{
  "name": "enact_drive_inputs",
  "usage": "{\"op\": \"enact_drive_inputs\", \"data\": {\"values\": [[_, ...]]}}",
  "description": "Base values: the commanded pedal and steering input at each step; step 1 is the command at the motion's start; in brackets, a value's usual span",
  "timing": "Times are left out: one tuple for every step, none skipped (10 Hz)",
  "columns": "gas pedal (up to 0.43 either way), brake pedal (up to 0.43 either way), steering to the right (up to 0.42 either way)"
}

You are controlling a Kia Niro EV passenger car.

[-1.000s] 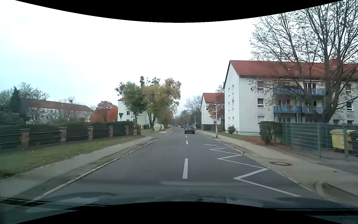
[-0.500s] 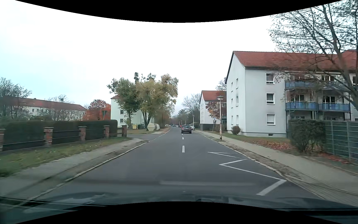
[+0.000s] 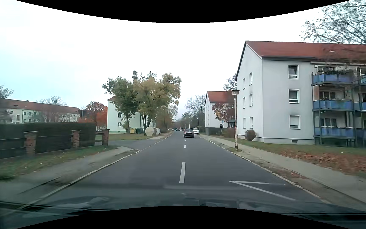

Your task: Follow the waypoints while adhering to traffic rules and regulations

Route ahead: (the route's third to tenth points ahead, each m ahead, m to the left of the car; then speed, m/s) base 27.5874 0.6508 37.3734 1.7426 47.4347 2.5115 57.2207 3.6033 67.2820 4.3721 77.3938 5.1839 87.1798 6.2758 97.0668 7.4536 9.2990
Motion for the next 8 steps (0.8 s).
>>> {"op": "enact_drive_inputs", "data": {"values": [[0.189, 0.000, -0.005], [0.189, 0.000, -0.005], [0.189, 0.000, -0.006], [0.189, 0.000, -0.006], [0.189, 0.000, -0.006], [0.189, 0.000, -0.006], [0.189, 0.000, -0.007], [0.189, 0.000, -0.007]]}}
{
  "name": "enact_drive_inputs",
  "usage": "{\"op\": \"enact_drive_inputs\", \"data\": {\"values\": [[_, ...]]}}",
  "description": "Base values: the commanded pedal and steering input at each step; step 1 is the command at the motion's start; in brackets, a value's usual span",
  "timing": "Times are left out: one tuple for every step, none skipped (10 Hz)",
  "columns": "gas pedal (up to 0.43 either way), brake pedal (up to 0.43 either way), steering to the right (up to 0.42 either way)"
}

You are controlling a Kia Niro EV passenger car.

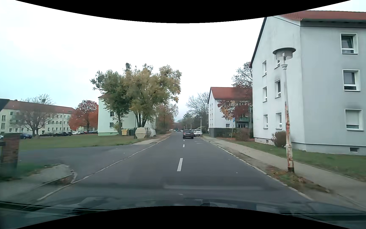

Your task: Follow the waypoints while adhering to traffic rules and regulations

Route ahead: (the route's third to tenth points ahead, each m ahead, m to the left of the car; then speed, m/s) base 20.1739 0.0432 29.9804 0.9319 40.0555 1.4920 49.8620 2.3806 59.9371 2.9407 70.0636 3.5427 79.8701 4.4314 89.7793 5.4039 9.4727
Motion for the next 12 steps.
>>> {"op": "enact_drive_inputs", "data": {"values": [[0.189, 0.000, -0.007], [0.189, 0.000, -0.007], [0.189, 0.000, -0.008], [0.189, 0.000, -0.009], [0.189, 0.000, -0.009], [0.189, 0.000, -0.009], [0.189, 0.000, -0.009], [0.177, 0.000, -0.009], [0.177, 0.000, -0.009], [0.177, 0.000, -0.009], [0.169, 0.000, -0.010], [0.169, 0.000, -0.009]]}}
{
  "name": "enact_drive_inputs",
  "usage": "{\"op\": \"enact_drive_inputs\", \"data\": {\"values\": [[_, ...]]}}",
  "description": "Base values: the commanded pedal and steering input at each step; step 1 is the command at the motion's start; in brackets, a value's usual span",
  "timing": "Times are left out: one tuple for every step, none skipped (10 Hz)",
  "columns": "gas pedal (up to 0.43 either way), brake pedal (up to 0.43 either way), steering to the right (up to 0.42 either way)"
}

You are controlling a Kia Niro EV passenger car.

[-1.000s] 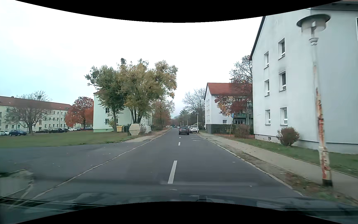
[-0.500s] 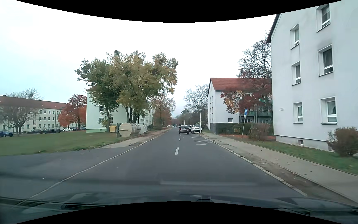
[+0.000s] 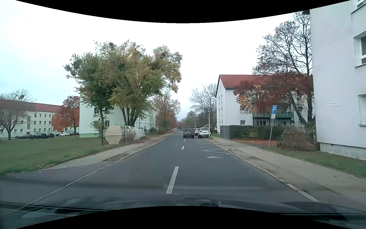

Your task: Follow the waypoints while adhering to traffic rules and regulations

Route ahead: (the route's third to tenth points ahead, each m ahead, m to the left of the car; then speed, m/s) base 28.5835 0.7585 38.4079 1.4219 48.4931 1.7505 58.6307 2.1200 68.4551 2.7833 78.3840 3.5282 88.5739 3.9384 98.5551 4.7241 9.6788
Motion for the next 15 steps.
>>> {"op": "enact_drive_inputs", "data": {"values": [[0.169, 0.000, -0.010], [0.169, 0.000, -0.010], [0.169, 0.000, -0.010], [0.169, 0.000, -0.010], [0.169, 0.000, -0.010], [0.169, 0.000, -0.011], [0.169, 0.000, -0.013], [0.169, 0.000, -0.012], [0.157, 0.000, -0.012], [0.157, 0.000, -0.012], [0.150, 0.000, -0.012], [0.150, 0.000, -0.013], [0.150, 0.000, -0.013], [0.150, 0.000, -0.013], [0.150, 0.000, -0.012]]}}
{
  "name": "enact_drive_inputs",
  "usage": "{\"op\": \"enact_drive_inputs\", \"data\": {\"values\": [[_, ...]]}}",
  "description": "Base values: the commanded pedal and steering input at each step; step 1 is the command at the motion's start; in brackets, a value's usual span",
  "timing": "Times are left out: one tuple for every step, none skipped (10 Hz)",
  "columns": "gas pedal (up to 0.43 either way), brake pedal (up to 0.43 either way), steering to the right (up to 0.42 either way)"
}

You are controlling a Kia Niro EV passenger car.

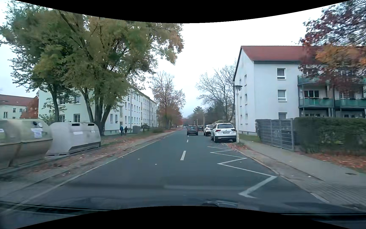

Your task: Follow the waypoints while adhering to traffic rules and regulations

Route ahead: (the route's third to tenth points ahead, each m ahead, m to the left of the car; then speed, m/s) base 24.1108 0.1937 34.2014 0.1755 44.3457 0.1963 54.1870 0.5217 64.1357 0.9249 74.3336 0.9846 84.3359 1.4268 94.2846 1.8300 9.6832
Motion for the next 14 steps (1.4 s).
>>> {"op": "enact_drive_inputs", "data": {"values": [[0.150, 0.000, -0.012], [0.150, 0.000, -0.011], [0.130, 0.000, -0.008], [0.130, 0.000, -0.005], [0.130, 0.000, -0.005], [0.130, 0.000, -0.004], [0.130, 0.000, -0.003], [0.130, 0.000, -0.003], [0.130, 0.000, -0.003], [0.130, 0.000, -0.003], [0.130, 0.000, -0.003], [0.130, 0.000, -0.003], [0.130, 0.000, -0.002], [0.130, 0.000, -0.001]]}}
